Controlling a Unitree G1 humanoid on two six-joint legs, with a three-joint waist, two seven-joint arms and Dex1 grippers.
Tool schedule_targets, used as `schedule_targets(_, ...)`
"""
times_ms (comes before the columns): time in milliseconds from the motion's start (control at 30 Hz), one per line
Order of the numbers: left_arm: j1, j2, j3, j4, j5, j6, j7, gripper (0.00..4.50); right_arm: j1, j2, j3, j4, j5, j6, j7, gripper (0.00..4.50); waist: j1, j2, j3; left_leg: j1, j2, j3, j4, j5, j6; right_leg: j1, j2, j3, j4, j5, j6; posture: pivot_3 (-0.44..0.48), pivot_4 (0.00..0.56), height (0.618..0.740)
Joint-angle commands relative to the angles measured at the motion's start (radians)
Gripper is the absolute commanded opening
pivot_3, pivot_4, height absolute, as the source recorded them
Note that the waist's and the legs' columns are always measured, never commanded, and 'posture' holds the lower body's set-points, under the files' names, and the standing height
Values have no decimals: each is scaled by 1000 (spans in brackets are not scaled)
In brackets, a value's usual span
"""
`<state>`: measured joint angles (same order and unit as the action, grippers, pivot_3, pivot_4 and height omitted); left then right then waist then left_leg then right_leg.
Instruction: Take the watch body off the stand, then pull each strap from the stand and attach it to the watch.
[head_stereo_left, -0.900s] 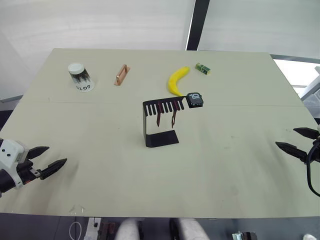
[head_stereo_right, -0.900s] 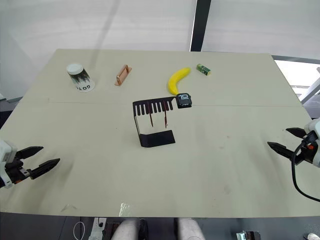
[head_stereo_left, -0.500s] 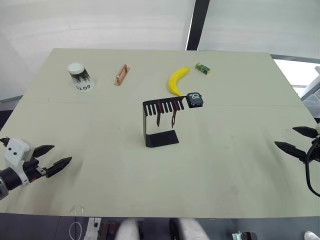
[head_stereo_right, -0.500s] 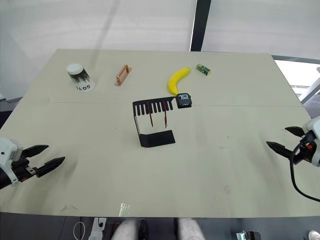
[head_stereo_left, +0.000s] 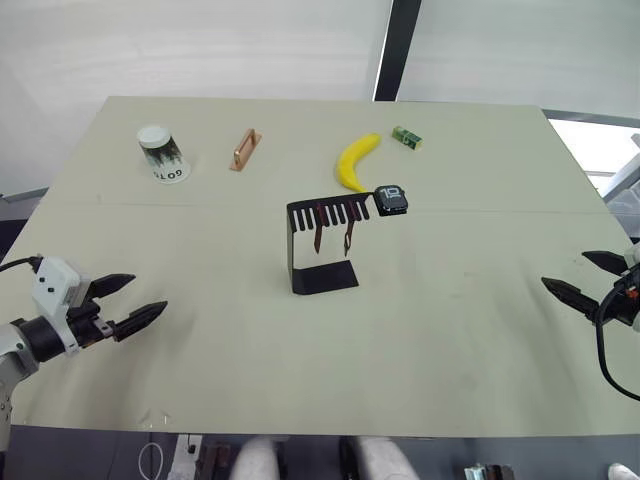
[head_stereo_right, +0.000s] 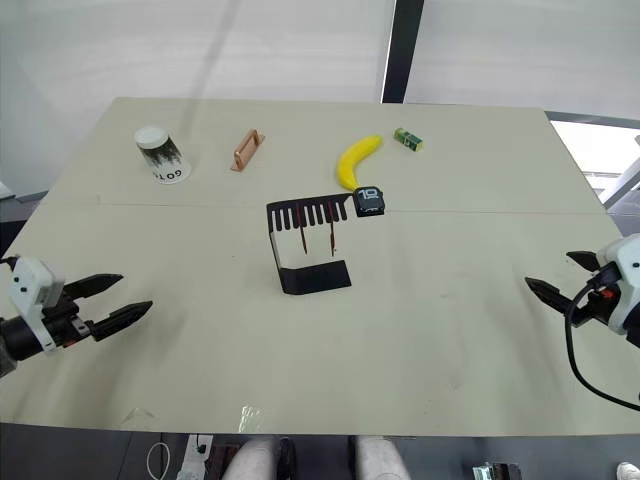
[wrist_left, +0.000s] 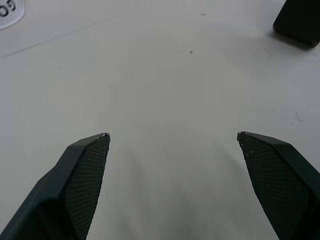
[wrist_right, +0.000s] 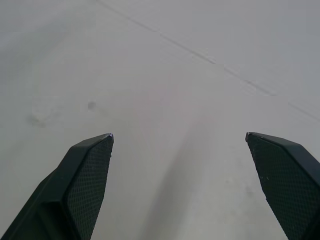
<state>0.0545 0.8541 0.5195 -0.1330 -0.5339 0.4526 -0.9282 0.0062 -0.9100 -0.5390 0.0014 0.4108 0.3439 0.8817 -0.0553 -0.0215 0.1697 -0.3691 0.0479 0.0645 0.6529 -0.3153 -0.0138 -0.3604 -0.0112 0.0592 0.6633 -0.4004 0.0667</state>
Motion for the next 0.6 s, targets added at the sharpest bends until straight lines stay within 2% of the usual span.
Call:
schedule_targets(33, -73, 41, -19, -133, -142, 108, -42, 4391, 45, 56, -74, -280, 111, 123, -91, 4500, 1, 0, 0, 0, 0, -1, 0, 0, -1, 0, 1, 0, 0, 0, 0, 0, 150, 740)
schedule_targets(133, -186, 67, -83, -201, -227, 182, -68, 4391, 74, 137, -81, -553, 243, 257, -219, 4500, 3, 0, 0, -1, 0, -2, 0, 1, -3, 0, 1, 0, 2, 0, 0, 0, 150, 740)
schedule_targets(267, -348, 85, -183, -229, -253, 211, -90, 4391, 24, 211, -48, -786, 435, 387, -429, 4500, 1, 0, 0, -1, 0, -2, 1, 2, -3, 1, 1, 0, 1, 0, 0, 0, 150, 740)
schedule_targets(400, -484, 65, -268, -218, -245, 204, -110, 4391, -60, 231, 16, -895, 607, 450, -613, 4500, -1, 0, 0, -1, 0, -1, 0, 2, -4, 0, 2, 0, 1, 0, 0, 0, 150, 740)
schedule_targets(433, -526, 55, -296, -211, -234, 192, -115, 4391, -93, 249, 55, -910, 655, 467, -697, 4500, -1, 0, 0, -1, 0, -1, 1, 3, -4, 0, 2, 0, 0, 0, 0, 0, 150, 740)
schedule_targets(600, -639, 8, -364, -199, -207, 156, -118, 4391, -236, 256, 173, -898, 741, 538, -958, 4500, -1, 0, 0, -2, 0, -1, 3, 3, -4, -1, 2, 1, 0, 0, 0, 0, 150, 740)
